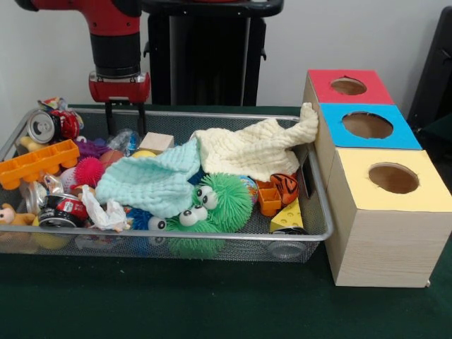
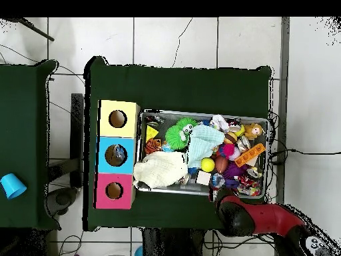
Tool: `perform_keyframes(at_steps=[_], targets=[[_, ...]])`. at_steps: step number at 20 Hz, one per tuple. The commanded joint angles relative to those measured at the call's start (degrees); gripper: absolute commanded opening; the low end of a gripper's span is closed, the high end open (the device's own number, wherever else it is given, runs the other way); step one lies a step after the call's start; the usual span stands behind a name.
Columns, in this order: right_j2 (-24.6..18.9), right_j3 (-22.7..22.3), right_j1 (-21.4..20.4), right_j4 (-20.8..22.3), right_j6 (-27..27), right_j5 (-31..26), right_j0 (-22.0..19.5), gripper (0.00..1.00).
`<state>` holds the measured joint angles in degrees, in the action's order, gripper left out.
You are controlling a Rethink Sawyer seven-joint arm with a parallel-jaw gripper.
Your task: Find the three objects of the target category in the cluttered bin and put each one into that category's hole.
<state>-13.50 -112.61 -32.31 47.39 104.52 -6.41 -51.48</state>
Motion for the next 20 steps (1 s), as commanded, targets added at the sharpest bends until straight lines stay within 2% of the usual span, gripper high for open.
perform_keyframes(at_steps=[1,4,8,11,20], targets=[[0.8,3.5,3.3,3.3,2.9,2.9,0.9,1.00],[-0.6,2.7,1.9,2.3,1.8,1.4,0.1,1.00],[-4.5,1.0,-2.3,-0.3,-1.1,-3.5,-2.3,1.00],[-6.6,0.4,-4.0,-1.8,-2.6,-6.0,-3.7,1.00],[-7.5,0.9,-4.1,-1.3,-2.2,-6.2,-3.9,1.00]])
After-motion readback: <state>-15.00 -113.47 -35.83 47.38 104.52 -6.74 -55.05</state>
